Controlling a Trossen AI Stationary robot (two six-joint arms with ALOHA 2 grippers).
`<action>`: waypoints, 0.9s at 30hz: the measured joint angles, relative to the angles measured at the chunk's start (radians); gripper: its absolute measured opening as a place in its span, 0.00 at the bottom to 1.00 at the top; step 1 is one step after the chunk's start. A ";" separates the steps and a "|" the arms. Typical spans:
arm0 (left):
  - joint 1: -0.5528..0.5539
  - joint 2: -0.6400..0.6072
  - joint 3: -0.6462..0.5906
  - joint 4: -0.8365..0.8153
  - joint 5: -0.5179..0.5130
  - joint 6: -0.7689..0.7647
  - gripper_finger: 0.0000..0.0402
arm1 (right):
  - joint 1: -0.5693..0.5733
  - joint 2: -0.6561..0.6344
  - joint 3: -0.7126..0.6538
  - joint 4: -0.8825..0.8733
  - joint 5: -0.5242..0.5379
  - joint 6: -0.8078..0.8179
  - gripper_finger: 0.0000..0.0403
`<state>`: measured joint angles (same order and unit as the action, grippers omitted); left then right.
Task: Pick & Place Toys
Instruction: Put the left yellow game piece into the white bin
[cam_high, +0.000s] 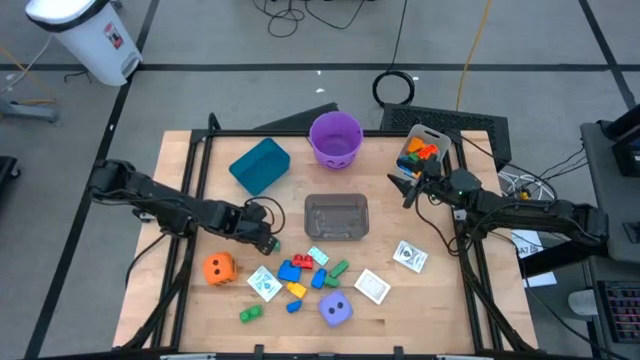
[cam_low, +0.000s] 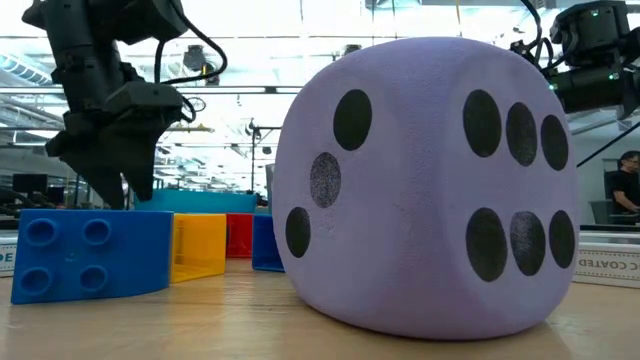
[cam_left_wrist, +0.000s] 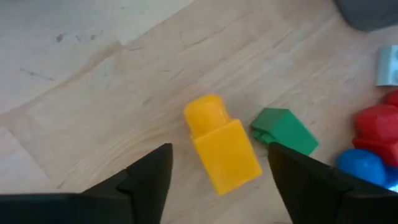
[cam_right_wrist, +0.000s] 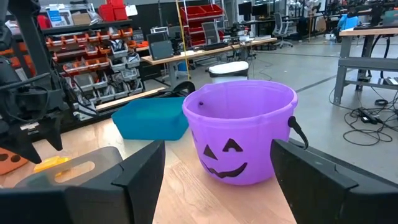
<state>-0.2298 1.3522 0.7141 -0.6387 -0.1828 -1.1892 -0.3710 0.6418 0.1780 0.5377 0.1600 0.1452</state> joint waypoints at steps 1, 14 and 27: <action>0.000 0.005 0.000 -0.002 0.000 -0.002 0.71 | 0.000 0.000 0.000 0.000 0.000 0.000 0.66; 0.000 0.143 -0.001 0.007 0.039 0.020 0.77 | 0.000 0.000 0.000 0.000 0.000 0.000 0.66; 0.002 0.157 0.011 -0.001 0.099 0.166 0.44 | 0.000 0.000 0.000 0.000 0.000 0.000 0.66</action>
<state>-0.2277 1.5097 0.7253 -0.6393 -0.0836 -1.0233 -0.3710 0.6418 0.1780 0.5376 0.1596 0.1455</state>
